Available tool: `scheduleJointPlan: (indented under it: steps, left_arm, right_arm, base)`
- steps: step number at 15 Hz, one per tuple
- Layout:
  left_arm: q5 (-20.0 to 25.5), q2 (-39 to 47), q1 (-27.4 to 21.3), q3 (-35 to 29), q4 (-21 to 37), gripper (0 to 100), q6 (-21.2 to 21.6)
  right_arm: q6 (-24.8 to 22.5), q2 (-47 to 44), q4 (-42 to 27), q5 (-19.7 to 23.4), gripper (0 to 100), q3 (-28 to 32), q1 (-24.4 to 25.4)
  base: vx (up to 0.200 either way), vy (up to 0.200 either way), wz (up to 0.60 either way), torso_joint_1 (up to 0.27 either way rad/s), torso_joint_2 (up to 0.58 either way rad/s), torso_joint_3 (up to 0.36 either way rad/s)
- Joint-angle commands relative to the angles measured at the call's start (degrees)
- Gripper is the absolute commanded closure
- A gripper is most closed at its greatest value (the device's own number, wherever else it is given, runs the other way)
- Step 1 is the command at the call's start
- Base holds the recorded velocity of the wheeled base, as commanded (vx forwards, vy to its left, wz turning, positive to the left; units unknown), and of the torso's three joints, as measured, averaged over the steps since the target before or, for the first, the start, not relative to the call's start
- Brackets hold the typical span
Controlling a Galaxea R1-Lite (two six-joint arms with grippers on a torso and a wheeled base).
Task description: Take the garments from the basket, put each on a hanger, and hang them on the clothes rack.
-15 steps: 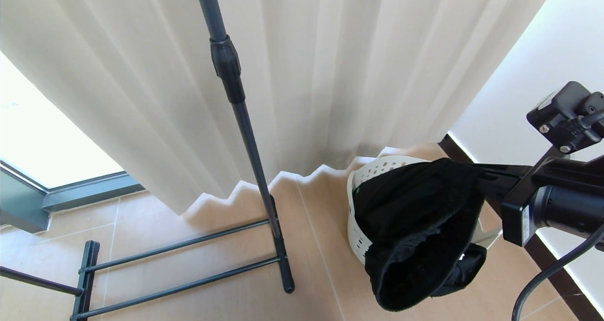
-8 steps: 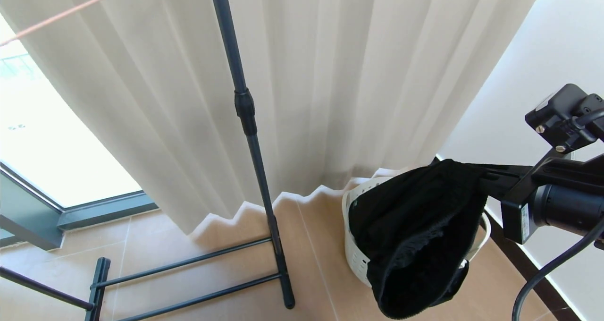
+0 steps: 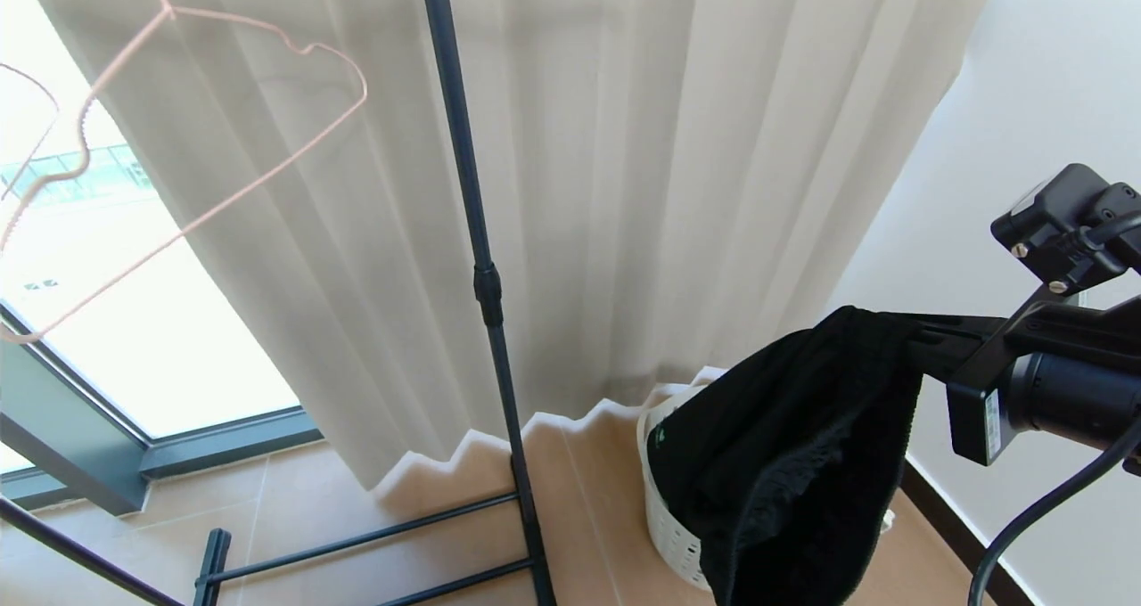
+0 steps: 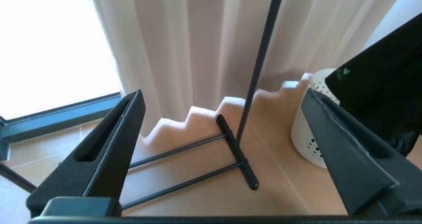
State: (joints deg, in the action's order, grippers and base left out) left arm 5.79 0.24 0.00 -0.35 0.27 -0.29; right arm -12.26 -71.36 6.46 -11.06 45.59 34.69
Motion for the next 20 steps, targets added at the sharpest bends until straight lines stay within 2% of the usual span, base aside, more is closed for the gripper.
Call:
scheduleJointPlan:
  steps: [1,15,20]
  left_arm:
    - [0.01,0.02,0.0,0.0,0.0,0,-0.06]
    - [0.01,0.02,0.0,0.0,0.0,0,0.03]
    - [-0.08,0.02,-0.09,0.0,0.0,0,0.03]
  right_arm:
    - [-0.04,-0.09,0.04,-0.02,100,-0.15,0.02]
    - [-1.27,0.08,0.13,-0.11,100,-0.68,0.02]
    - [-2.24,0.52,0.13,-0.11,100,-1.03,0.02]
  base:
    - [0.0,0.0,0.0,0.163,-0.49,-0.124]
    - [0.0,0.0,0.0,0.214,-0.55,-0.238]
    - [0.0,0.0,0.0,0.044,-0.09,0.128]
